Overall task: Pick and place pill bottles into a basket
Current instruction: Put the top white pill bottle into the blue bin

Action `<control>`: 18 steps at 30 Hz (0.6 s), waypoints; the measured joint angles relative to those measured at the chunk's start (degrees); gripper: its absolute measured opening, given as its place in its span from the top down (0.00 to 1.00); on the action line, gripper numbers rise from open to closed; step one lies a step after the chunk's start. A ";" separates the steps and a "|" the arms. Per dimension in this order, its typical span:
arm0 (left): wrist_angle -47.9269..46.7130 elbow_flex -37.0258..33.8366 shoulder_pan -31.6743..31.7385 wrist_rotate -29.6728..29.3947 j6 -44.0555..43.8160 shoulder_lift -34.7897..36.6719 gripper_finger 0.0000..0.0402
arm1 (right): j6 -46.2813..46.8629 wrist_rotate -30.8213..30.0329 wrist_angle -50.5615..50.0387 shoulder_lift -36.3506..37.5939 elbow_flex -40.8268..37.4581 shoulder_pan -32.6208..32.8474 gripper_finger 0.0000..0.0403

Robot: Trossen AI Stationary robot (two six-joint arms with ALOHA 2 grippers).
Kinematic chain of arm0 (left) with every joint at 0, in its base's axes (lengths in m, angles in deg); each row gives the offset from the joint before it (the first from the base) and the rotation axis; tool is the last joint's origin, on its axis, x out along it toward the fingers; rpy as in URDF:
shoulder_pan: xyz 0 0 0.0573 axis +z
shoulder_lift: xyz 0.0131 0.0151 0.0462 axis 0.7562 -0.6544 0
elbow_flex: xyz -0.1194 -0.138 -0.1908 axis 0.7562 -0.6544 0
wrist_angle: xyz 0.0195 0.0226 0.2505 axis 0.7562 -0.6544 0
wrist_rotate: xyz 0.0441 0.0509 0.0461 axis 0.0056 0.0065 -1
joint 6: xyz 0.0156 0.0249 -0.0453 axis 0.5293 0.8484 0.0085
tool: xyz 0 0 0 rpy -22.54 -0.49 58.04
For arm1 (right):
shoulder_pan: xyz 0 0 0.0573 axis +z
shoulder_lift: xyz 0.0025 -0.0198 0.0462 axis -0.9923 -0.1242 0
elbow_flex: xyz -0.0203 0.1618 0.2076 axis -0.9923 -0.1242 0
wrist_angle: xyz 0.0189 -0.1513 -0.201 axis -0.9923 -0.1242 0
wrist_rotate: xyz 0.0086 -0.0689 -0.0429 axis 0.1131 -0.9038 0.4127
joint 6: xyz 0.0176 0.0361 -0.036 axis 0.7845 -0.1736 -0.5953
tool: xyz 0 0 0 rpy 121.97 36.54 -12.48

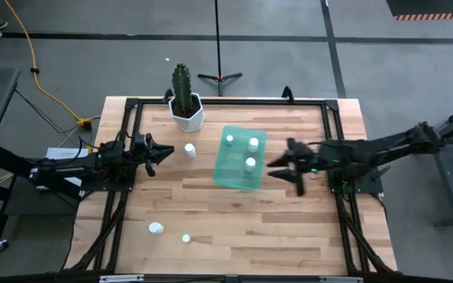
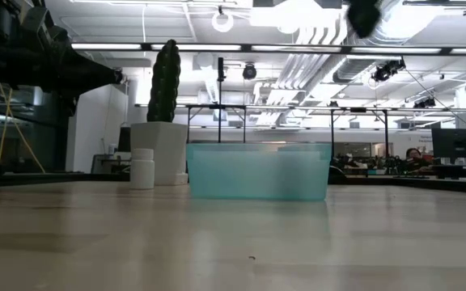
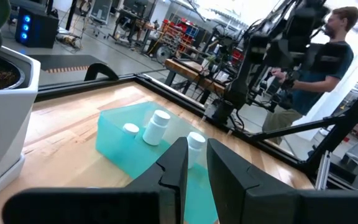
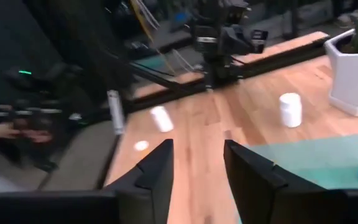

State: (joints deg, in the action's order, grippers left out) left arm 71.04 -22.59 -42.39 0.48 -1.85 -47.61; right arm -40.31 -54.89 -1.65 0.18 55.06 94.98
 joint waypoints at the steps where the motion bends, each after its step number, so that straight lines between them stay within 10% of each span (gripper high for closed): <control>1: 0.00 0.00 0.00 0.00 0.00 0.00 0.76 | 0.75 -0.40 0.17 3.58 -2.54 1.06 0.68; 18: 0.00 0.01 0.01 -0.09 1.99 -0.02 0.76 | -16.08 -12.11 20.56 43.80 -35.05 7.80 0.90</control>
State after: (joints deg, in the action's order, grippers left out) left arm 71.04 -22.59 -42.38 0.40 0.14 -47.63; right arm -56.40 -67.00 18.91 43.99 20.01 102.78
